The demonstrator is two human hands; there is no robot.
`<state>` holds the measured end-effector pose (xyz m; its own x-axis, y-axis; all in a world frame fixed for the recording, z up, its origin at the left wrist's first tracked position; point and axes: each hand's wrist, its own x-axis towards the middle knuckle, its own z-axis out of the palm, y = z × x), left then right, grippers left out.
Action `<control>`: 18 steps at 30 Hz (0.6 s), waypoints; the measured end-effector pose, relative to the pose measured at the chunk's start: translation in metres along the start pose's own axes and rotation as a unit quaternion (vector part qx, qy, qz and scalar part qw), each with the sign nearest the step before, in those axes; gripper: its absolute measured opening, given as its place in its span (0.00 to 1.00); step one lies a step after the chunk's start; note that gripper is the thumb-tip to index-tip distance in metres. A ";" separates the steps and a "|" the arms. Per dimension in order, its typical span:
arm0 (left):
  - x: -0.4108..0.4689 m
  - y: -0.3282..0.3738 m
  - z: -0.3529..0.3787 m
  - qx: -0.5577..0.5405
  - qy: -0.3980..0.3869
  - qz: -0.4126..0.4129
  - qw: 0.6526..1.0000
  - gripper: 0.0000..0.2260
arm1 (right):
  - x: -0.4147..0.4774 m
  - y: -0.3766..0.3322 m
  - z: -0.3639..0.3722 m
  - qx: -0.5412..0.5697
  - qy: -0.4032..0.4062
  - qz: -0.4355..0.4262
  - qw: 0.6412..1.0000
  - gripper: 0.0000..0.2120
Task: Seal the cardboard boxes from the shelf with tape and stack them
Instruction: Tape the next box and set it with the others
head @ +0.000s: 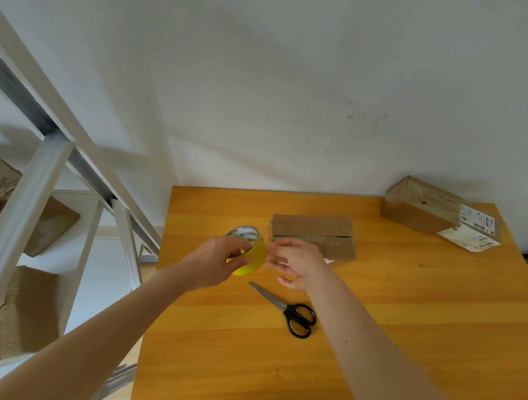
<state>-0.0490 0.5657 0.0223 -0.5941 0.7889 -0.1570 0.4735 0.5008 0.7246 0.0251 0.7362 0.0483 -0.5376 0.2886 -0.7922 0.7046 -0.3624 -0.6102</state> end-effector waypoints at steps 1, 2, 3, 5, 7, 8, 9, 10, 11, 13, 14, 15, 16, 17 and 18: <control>0.001 -0.001 -0.001 -0.005 -0.002 -0.012 1.000 0.05 | 0.000 0.002 0.002 -0.012 0.017 -0.037 0.999 0.04; 0.001 -0.003 -0.003 -0.012 -0.008 -0.025 1.000 0.06 | 0.001 0.004 0.003 -0.034 0.032 -0.083 0.995 0.03; 0.002 -0.004 -0.004 -0.022 -0.014 -0.033 0.999 0.06 | 0.000 0.006 0.003 -0.052 0.044 -0.127 0.990 0.03; 0.003 -0.006 -0.006 -0.039 -0.031 -0.039 0.998 0.07 | -0.001 0.011 0.004 -0.055 0.057 -0.184 0.980 0.03; 0.004 -0.007 -0.008 -0.053 -0.042 -0.047 0.997 0.09 | -0.002 0.016 0.006 -0.036 0.072 -0.209 0.975 0.03; 0.006 -0.007 -0.010 -0.055 -0.044 -0.055 0.996 0.09 | -0.002 0.018 0.008 -0.033 0.077 -0.219 0.972 0.03; 0.007 -0.009 -0.013 -0.054 -0.045 -0.062 0.996 0.09 | -0.002 0.018 0.010 -0.043 0.077 -0.228 0.970 0.03; 0.009 -0.011 -0.016 -0.051 -0.045 -0.071 0.995 0.09 | -0.002 0.020 0.012 -0.060 0.072 -0.236 0.967 0.03; 0.010 -0.012 -0.017 -0.051 -0.045 -0.079 0.994 0.10 | -0.001 0.020 0.014 -0.075 0.069 -0.242 0.965 0.04; 0.012 -0.014 -0.015 -0.082 -0.047 -0.099 0.991 0.14 | 0.002 0.018 0.013 -0.074 0.081 -0.245 0.963 0.06; 0.011 -0.014 -0.013 -0.110 -0.046 -0.109 0.987 0.16 | 0.003 0.017 0.011 -0.069 0.090 -0.248 0.962 0.06; 0.011 -0.013 -0.011 -0.143 -0.043 -0.120 0.981 0.16 | 0.004 0.014 0.009 -0.069 0.099 -0.253 0.960 0.05; 0.011 -0.013 -0.010 -0.175 -0.041 -0.130 0.975 0.17 | 0.006 0.013 0.006 -0.075 0.105 -0.256 0.958 0.05; 0.010 -0.013 -0.009 -0.204 -0.042 -0.136 0.968 0.18 | 0.007 0.012 0.002 -0.077 0.110 -0.258 0.957 0.05; 0.009 -0.014 -0.010 -0.233 -0.045 -0.141 0.961 0.20 | 0.008 0.012 0.000 -0.074 0.115 -0.256 0.957 0.04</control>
<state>-0.0673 0.5622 0.0172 -0.5878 0.6832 -0.4332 -0.0532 0.5017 0.8634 0.0294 0.7347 0.0348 -0.7264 0.5881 -0.3557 0.4423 0.0039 -0.8968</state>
